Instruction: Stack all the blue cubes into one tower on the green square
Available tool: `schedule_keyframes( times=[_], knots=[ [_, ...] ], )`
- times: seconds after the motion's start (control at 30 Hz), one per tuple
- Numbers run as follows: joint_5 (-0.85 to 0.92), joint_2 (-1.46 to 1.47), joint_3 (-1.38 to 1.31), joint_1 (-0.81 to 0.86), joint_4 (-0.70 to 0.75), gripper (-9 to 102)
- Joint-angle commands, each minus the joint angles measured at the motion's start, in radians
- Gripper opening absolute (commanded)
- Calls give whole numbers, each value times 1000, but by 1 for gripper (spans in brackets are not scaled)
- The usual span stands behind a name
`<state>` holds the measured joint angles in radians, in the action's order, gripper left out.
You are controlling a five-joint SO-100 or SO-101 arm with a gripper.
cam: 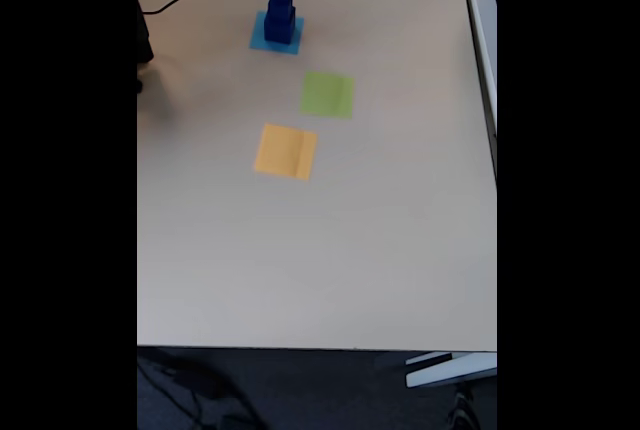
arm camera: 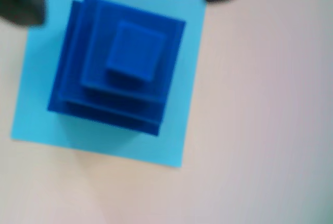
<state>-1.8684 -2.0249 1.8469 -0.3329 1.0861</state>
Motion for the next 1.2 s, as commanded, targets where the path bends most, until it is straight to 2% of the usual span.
schedule_keyframes(
  times=[0.0,0.33,1.17],
  knots=[
    [6,12,-72,-12,2,17],
    [-12,100,-127,-44,-2,18],
    [17,204,-239,-3,43,20]
  ],
)
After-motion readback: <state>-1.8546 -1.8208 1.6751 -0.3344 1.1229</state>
